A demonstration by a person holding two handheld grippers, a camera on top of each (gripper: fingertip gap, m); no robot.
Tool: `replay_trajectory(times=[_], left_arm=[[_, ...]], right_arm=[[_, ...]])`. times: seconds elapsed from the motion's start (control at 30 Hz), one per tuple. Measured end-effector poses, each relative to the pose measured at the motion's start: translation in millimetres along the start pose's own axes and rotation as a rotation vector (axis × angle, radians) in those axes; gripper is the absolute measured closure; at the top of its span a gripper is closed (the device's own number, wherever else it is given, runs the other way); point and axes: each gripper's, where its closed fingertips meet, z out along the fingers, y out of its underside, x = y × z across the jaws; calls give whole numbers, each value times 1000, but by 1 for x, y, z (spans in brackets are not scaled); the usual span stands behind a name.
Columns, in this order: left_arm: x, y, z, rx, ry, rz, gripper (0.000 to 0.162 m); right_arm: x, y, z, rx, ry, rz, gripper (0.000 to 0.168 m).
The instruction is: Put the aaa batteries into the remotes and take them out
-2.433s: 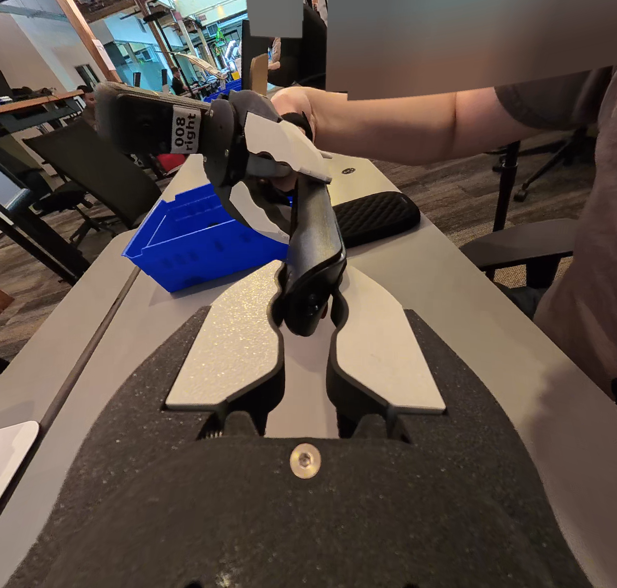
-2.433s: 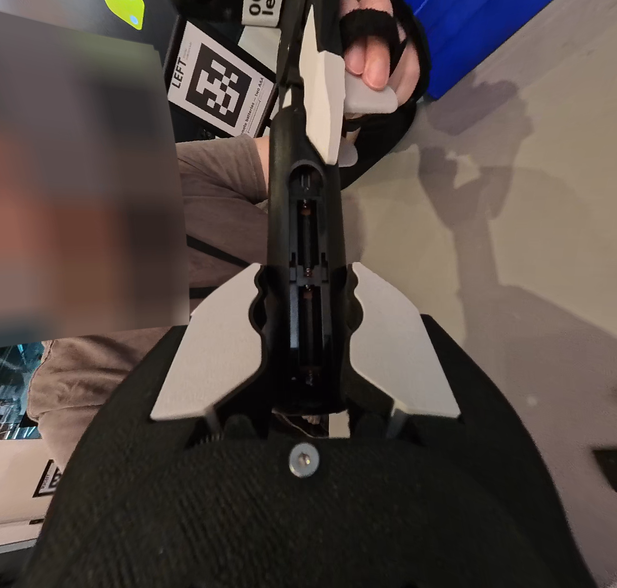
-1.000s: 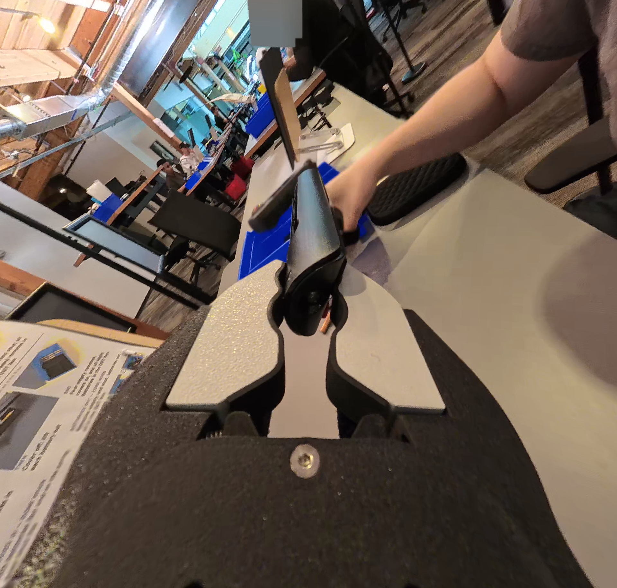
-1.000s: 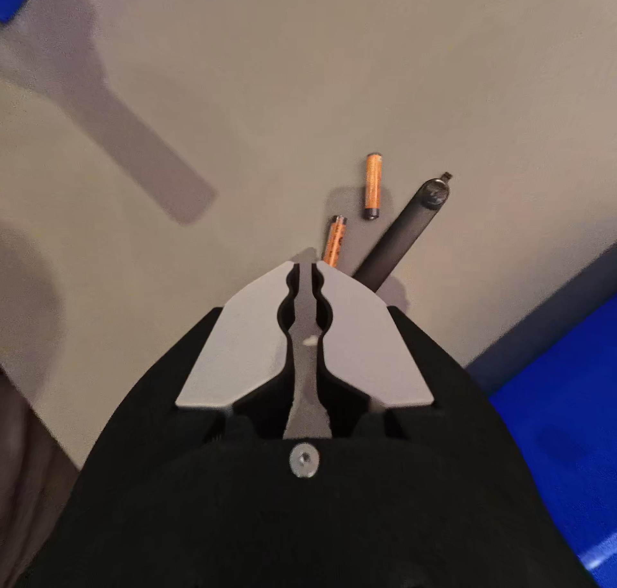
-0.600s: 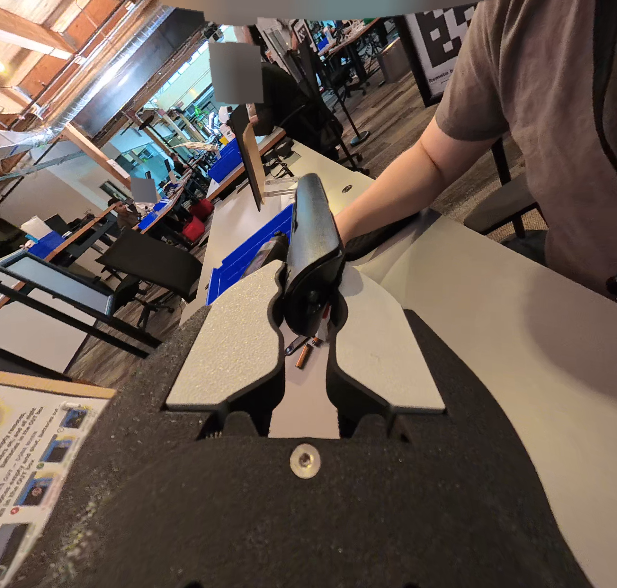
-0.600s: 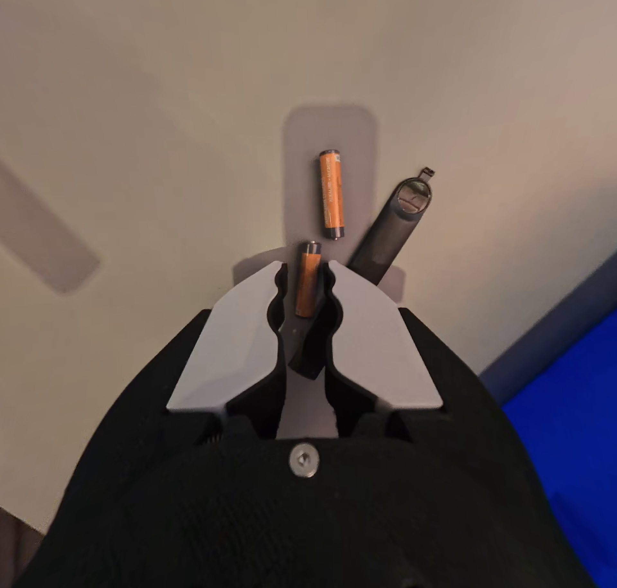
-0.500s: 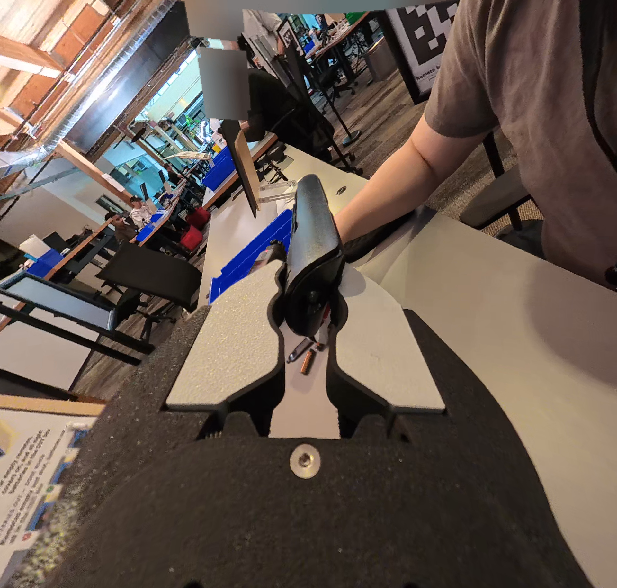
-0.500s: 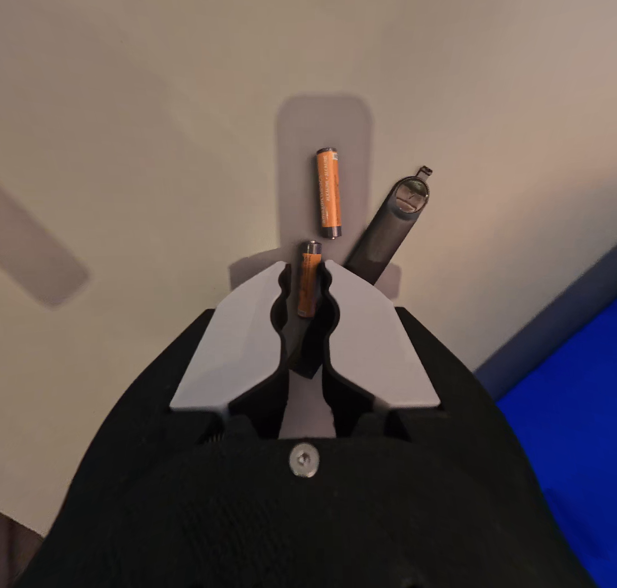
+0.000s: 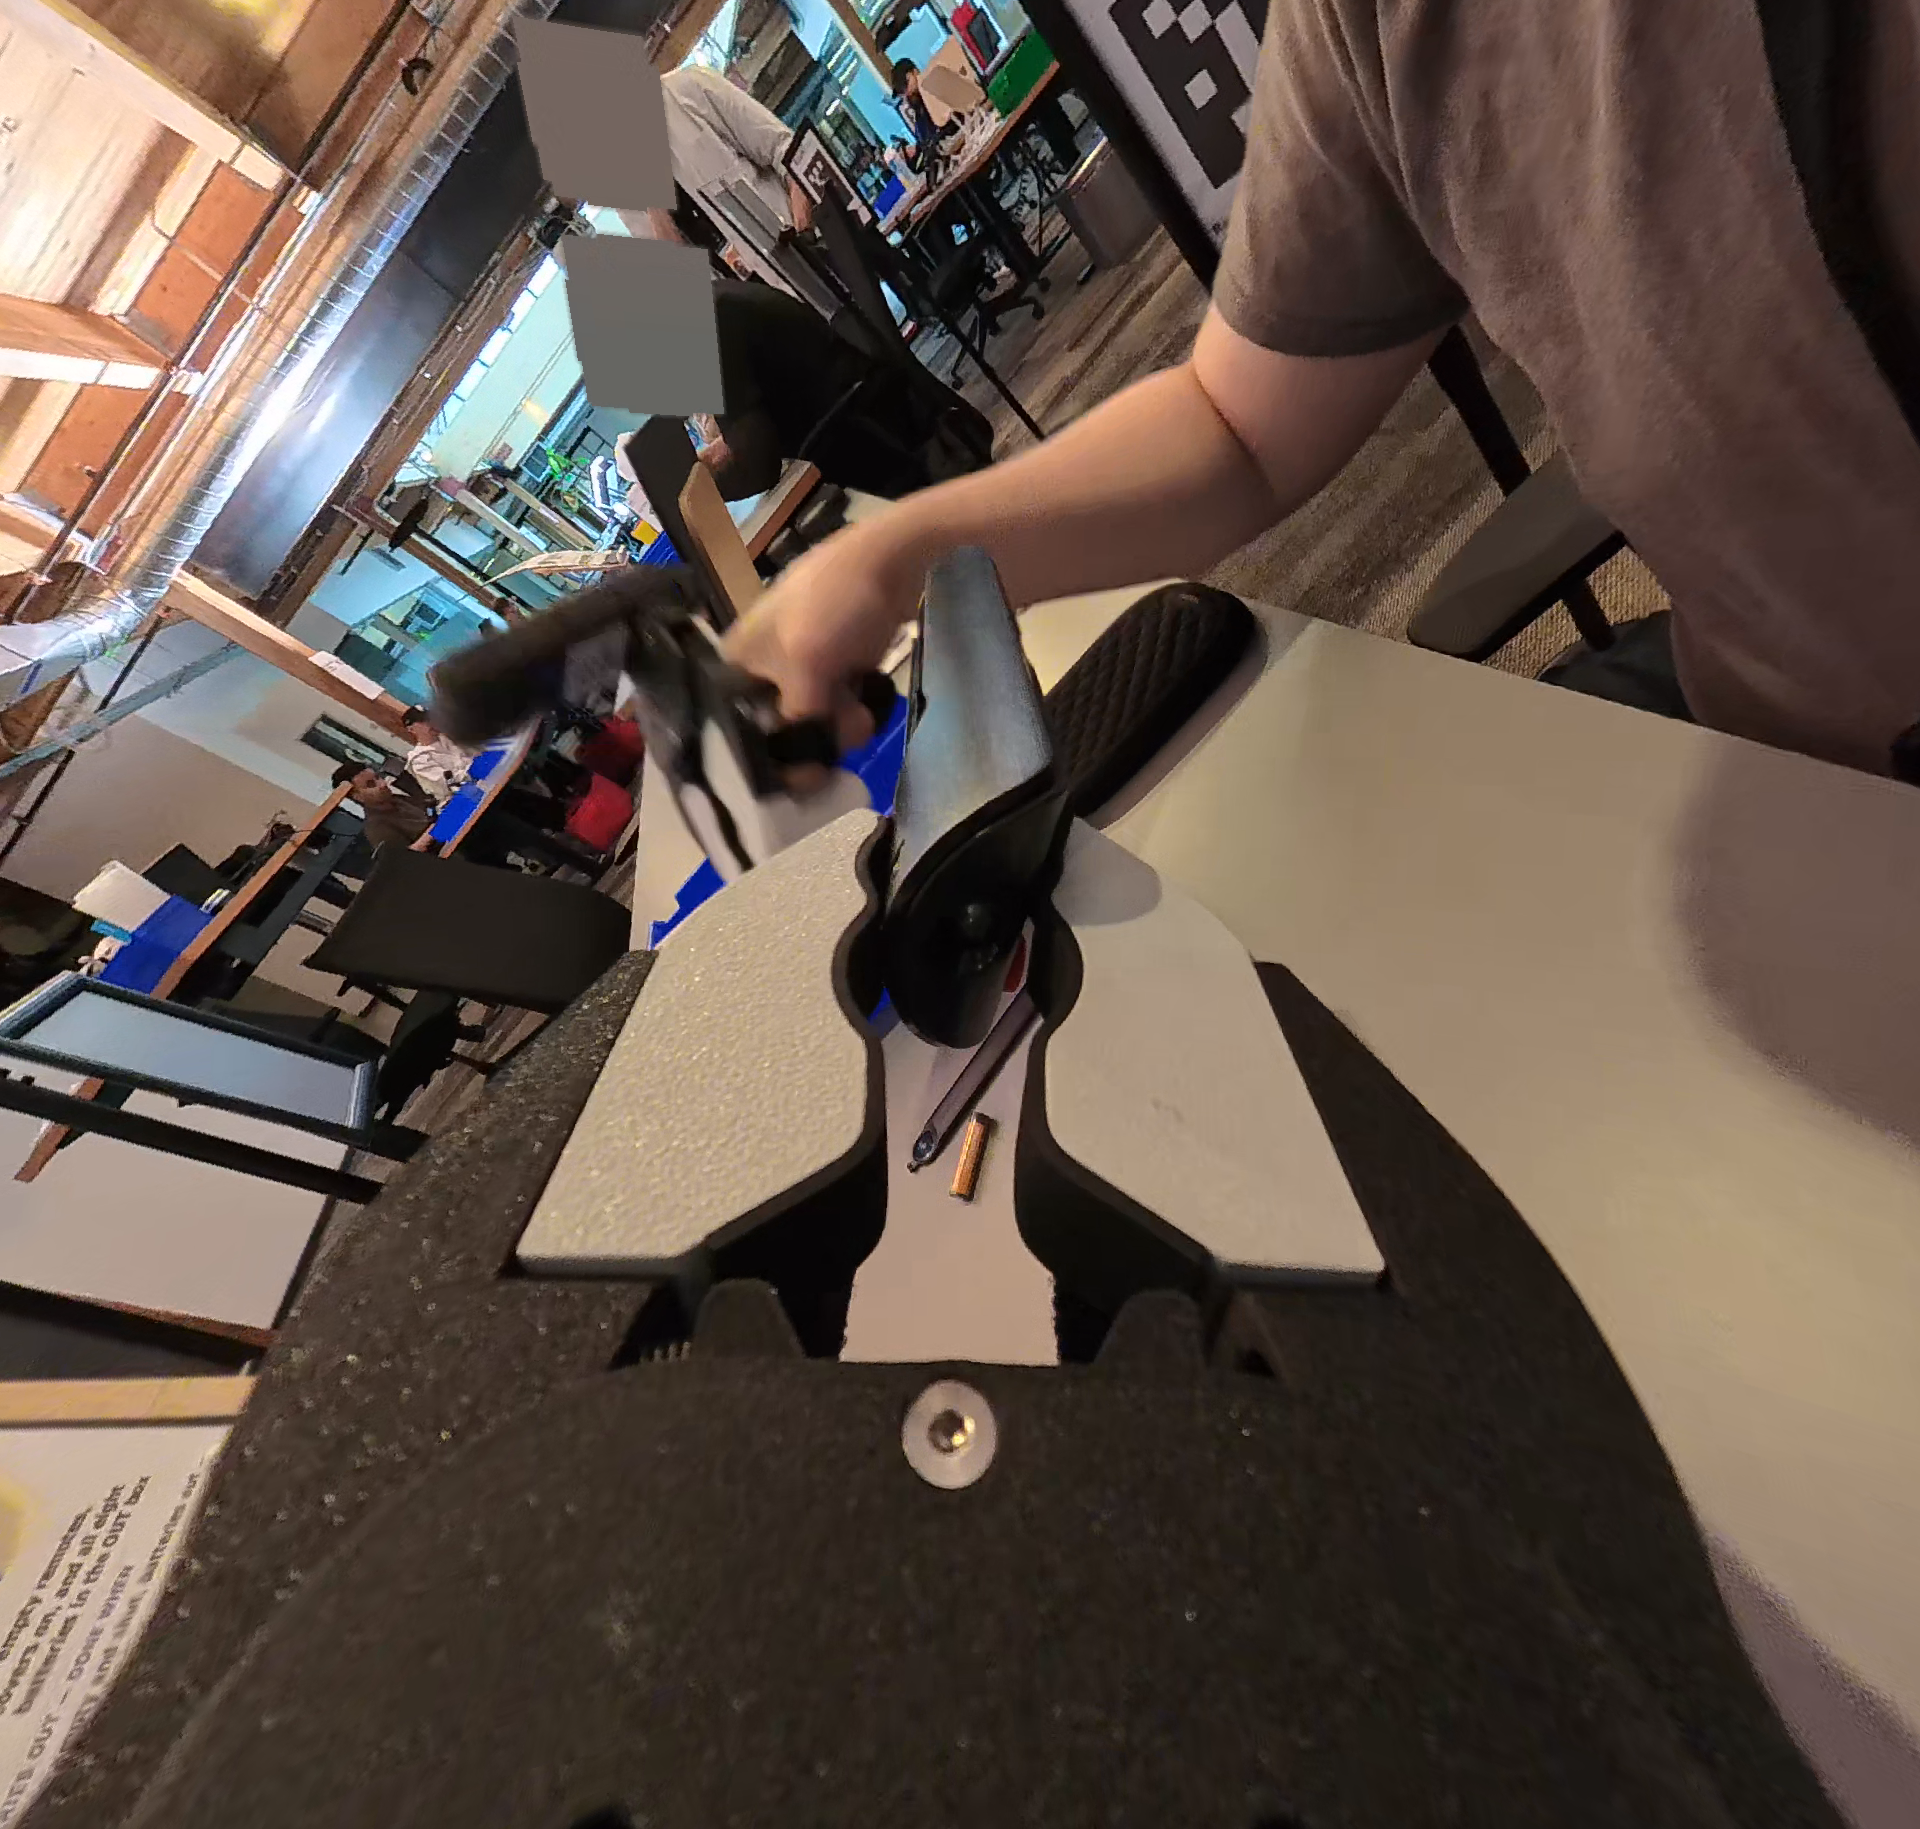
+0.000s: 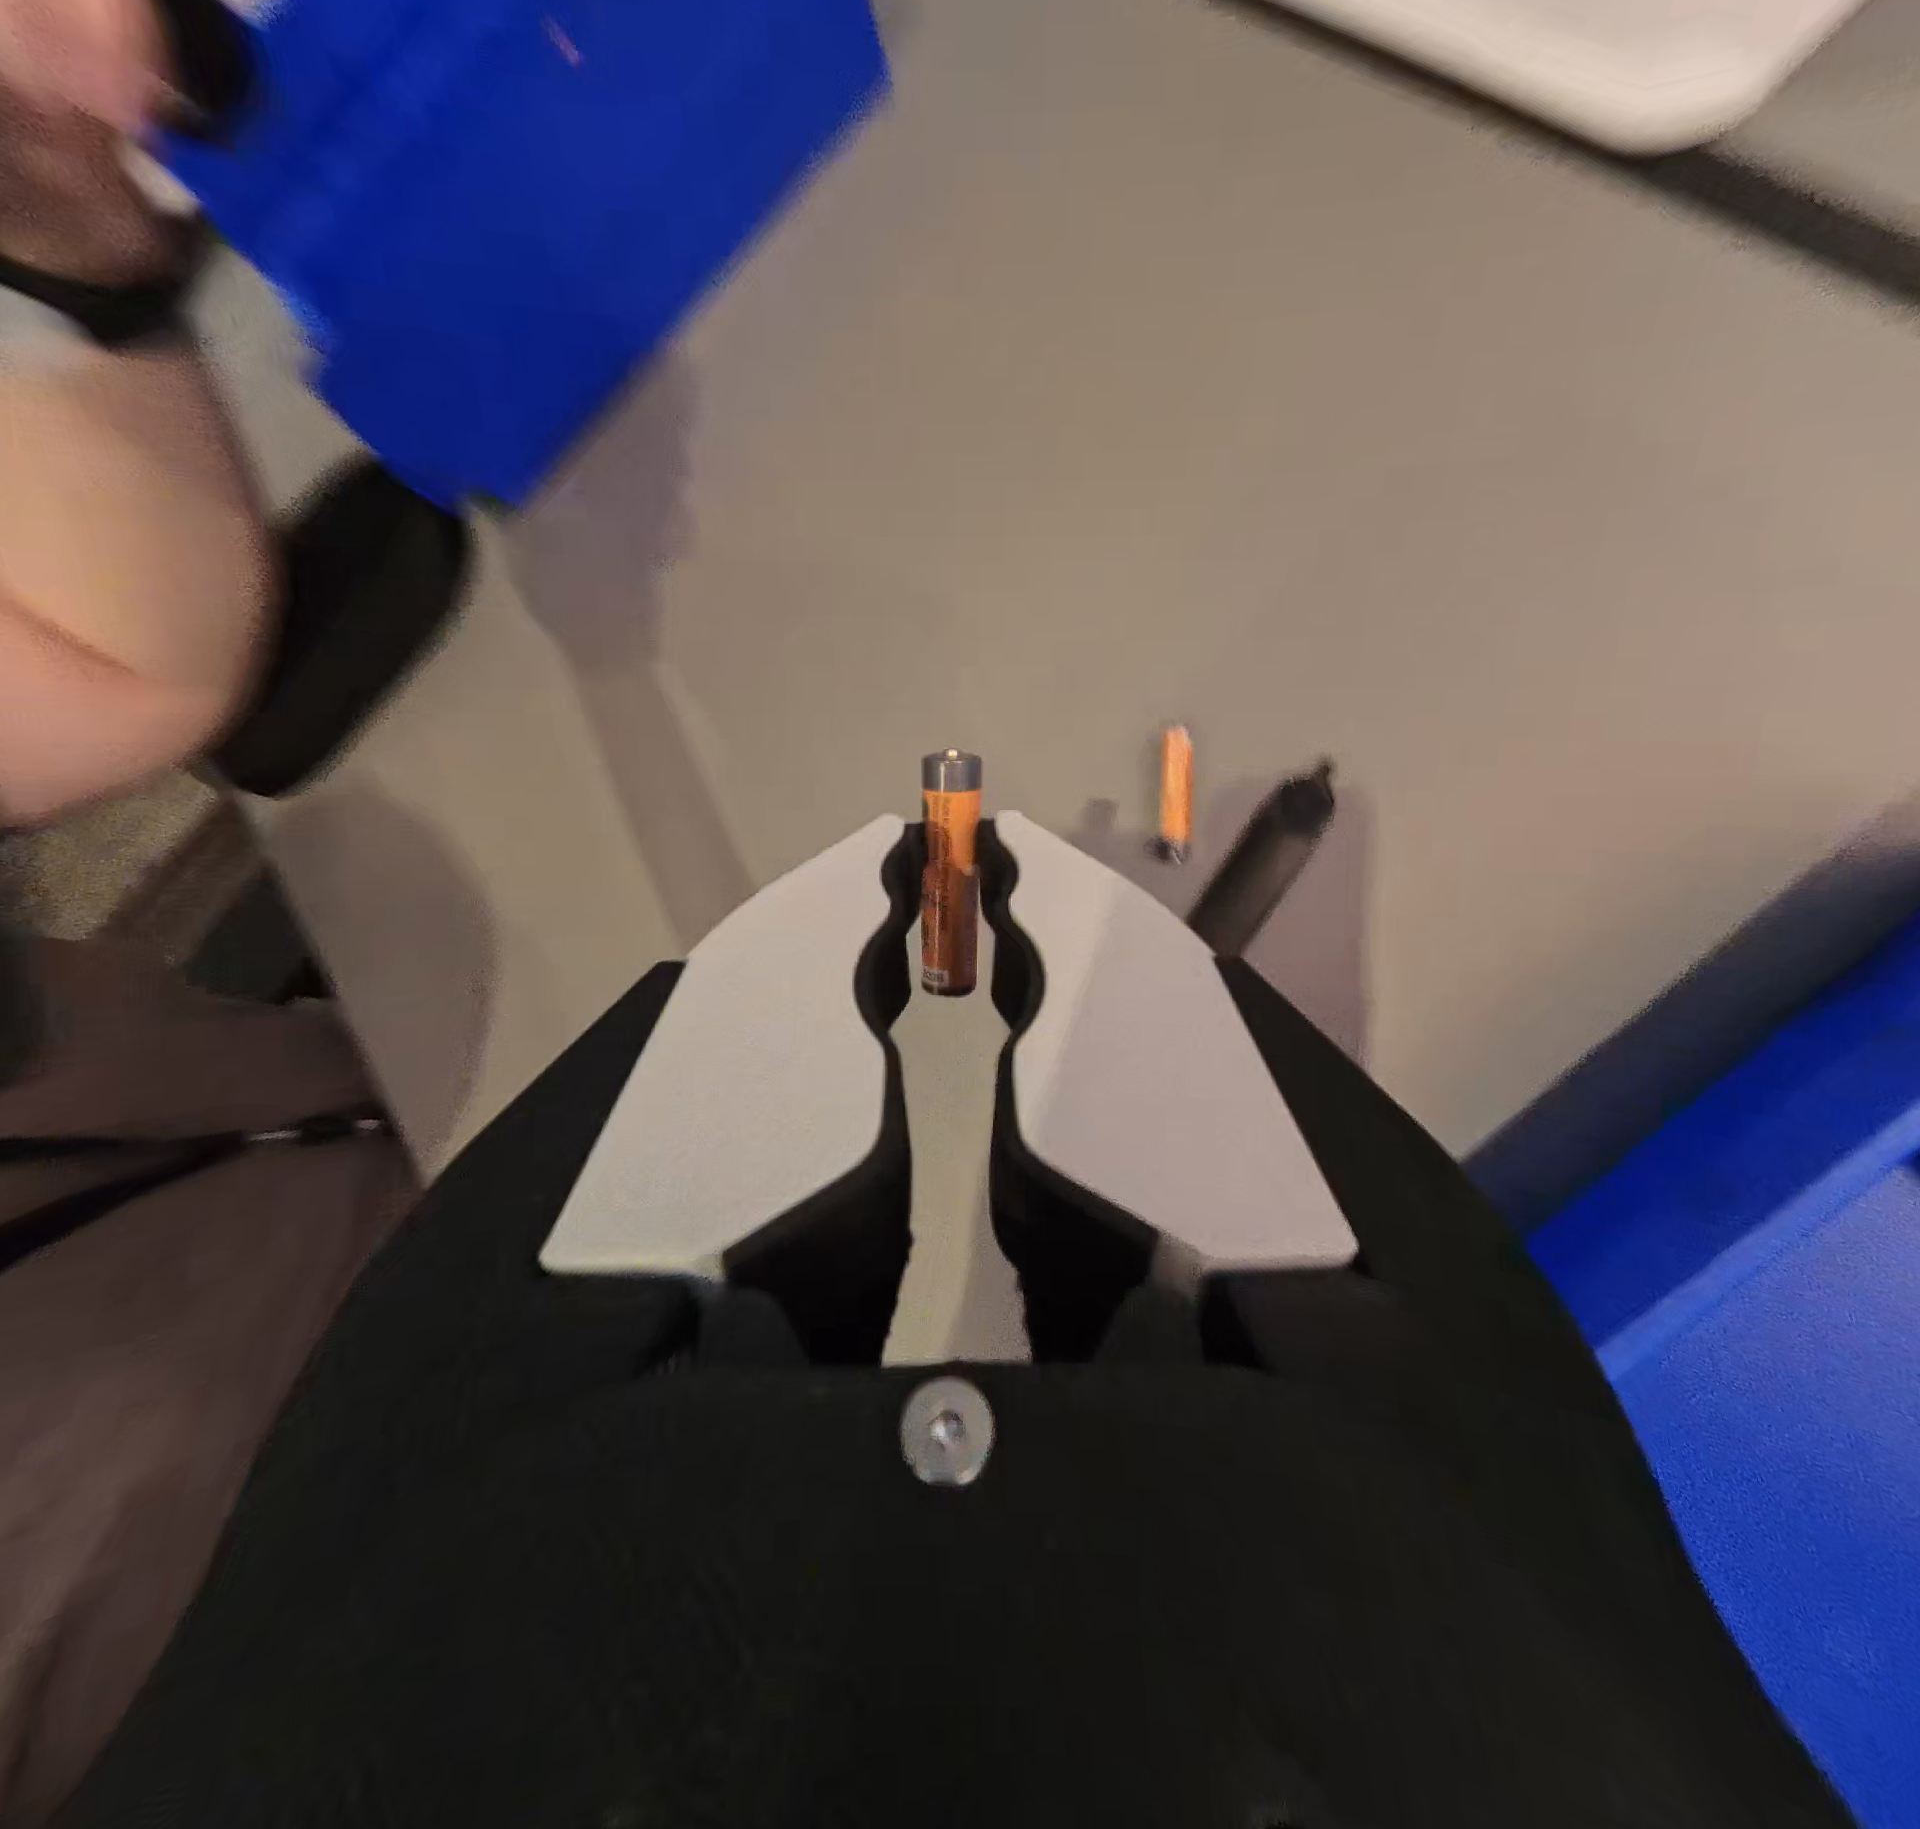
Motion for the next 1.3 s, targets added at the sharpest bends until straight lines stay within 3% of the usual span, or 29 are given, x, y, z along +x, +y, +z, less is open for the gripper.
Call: replay_trajectory(times=[0.17, 0.27, 0.37, 0.53, 1.2, 1.3], left_arm=[[9, 3, 15, 1, 43, 22, 139], [10, 5, 20, -19, 34, 50, 139], [10, 4, 23, -45, 18, 91, 139], [8, -4, 20, -57, -14, 140, 139], [7, -15, 19, -88, -47, 225, 139], [6, -14, 19, -101, -50, 232, 139]], right_arm=[[-102, -62, -45, 172, -384, -132, 157], [-155, -67, -39, 156, -597, -151, 157], [-184, -56, -28, 92, -697, -180, 157], [-189, -38, -15, -8, -651, -257, 157], [-193, -25, -9, -210, -560, -406, 156], [-195, -30, -13, -176, -577, -416, 145]])
